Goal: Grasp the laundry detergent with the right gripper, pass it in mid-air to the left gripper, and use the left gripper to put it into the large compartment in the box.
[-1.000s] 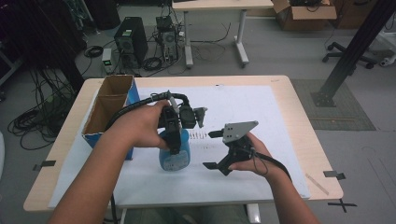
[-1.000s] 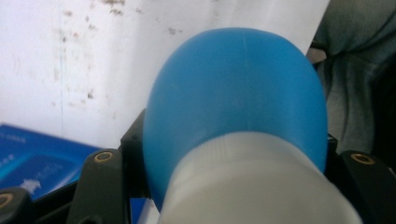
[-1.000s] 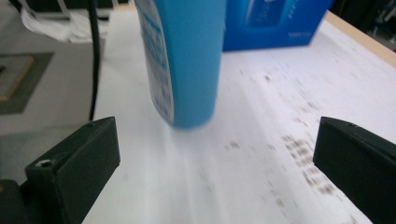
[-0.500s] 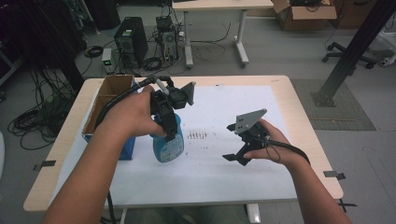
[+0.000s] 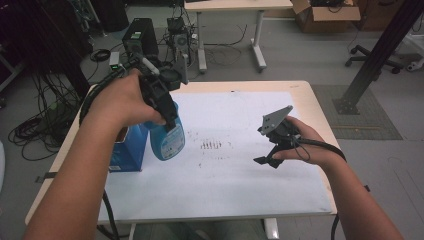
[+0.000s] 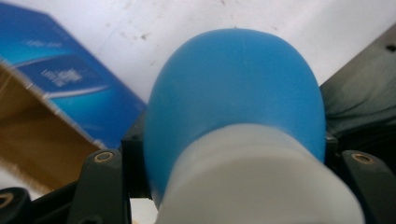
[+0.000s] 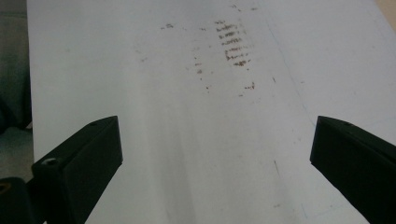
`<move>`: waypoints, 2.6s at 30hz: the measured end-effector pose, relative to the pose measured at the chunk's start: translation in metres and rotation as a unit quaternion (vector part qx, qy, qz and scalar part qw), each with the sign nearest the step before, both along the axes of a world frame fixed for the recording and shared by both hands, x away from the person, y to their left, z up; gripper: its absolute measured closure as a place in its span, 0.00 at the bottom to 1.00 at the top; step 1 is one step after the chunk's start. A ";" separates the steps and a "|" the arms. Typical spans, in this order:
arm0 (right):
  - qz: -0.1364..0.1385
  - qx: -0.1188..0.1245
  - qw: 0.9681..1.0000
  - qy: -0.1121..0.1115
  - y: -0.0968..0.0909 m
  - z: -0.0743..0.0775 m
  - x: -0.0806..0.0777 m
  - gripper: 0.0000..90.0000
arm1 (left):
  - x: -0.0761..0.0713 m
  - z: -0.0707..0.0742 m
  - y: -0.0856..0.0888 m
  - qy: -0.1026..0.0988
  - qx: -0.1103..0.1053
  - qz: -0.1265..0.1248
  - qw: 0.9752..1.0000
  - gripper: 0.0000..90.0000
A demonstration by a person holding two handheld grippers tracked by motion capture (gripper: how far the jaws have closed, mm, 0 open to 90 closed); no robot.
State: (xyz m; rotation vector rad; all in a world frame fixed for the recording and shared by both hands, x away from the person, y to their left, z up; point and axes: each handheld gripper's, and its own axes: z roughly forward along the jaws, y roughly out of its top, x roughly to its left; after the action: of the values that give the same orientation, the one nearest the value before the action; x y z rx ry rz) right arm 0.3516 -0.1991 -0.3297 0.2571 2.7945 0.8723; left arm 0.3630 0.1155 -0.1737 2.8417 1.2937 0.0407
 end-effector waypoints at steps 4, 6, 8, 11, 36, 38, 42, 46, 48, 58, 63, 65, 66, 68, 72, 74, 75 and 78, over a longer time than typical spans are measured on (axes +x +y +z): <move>-0.007 -0.006 1.000 0.002 -0.007 0.004 0.003 0.03 | 0.004 0.018 0.010 -0.008 0.000 0.032 0.999 0.43; -0.007 -0.009 1.000 0.001 -0.009 0.005 0.004 0.03 | 0.006 0.025 0.016 -0.010 0.000 0.046 0.999 0.43; -0.006 -0.012 1.000 -0.002 -0.010 0.006 0.005 0.03 | 0.008 0.035 0.023 -0.012 0.000 0.063 0.998 0.43; -0.006 -0.015 1.000 -0.002 -0.012 0.008 0.006 0.03 | 0.010 0.043 0.030 -0.011 -0.002 0.076 0.997 0.43; -0.007 -0.018 1.000 0.011 -0.017 0.001 0.012 0.03 | 0.033 0.087 0.104 -0.021 -0.036 0.252 0.967 0.43; -0.009 -0.022 1.000 0.013 -0.019 -0.001 0.012 0.03 | 0.036 0.086 0.112 -0.021 -0.033 0.266 0.963 0.43; -0.010 -0.022 1.000 0.016 -0.020 -0.005 0.013 0.03 | 0.038 0.086 0.128 -0.026 -0.023 0.301 0.953 0.43; -0.013 -0.023 1.000 0.016 -0.020 -0.006 0.013 0.03 | 0.038 0.084 0.137 -0.026 -0.022 0.322 0.946 0.43; -0.012 -0.023 1.000 0.017 -0.020 -0.007 0.014 0.03 | 0.039 0.083 0.143 -0.026 -0.020 0.331 0.943 0.43; -0.011 -0.023 1.000 0.017 -0.017 -0.005 0.013 0.03 | 0.039 0.077 0.156 -0.023 -0.023 0.360 0.933 0.43; -0.011 -0.025 0.999 0.018 -0.016 -0.006 0.013 0.03 | 0.041 0.072 0.158 -0.022 -0.021 0.364 0.931 0.43; -0.013 -0.024 0.999 0.018 -0.016 -0.006 0.013 0.03 | 0.042 0.069 0.158 -0.021 -0.019 0.363 0.931 0.43; -0.012 -0.023 0.999 0.018 -0.016 -0.007 0.013 0.03 | 0.042 0.068 0.158 -0.021 -0.018 0.362 0.932 0.43; -0.013 -0.023 0.999 0.019 -0.016 -0.007 0.013 0.03 | 0.044 0.063 0.158 -0.018 -0.019 0.361 0.932 0.43; -0.013 -0.024 0.999 0.020 -0.016 -0.009 0.012 0.03 | 0.046 0.053 0.159 -0.011 -0.023 0.363 0.932 0.43; -0.013 -0.024 0.999 0.020 -0.016 -0.008 0.012 0.03 | 0.047 0.051 0.159 -0.012 -0.023 0.363 0.931 0.43; -0.013 -0.024 0.999 0.020 -0.016 -0.008 0.012 0.03 | 0.047 0.049 0.159 -0.010 -0.020 0.361 0.932 0.43; -0.014 -0.024 0.999 0.021 -0.016 -0.008 0.012 0.03 | 0.049 0.041 0.160 -0.007 -0.020 0.361 0.932 0.43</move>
State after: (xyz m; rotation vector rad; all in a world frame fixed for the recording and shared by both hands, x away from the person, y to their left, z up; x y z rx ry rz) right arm 0.3633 -0.2155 -0.3380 0.3084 2.8393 0.8026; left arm 0.4120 0.2753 -0.1325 2.1586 2.2114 0.0434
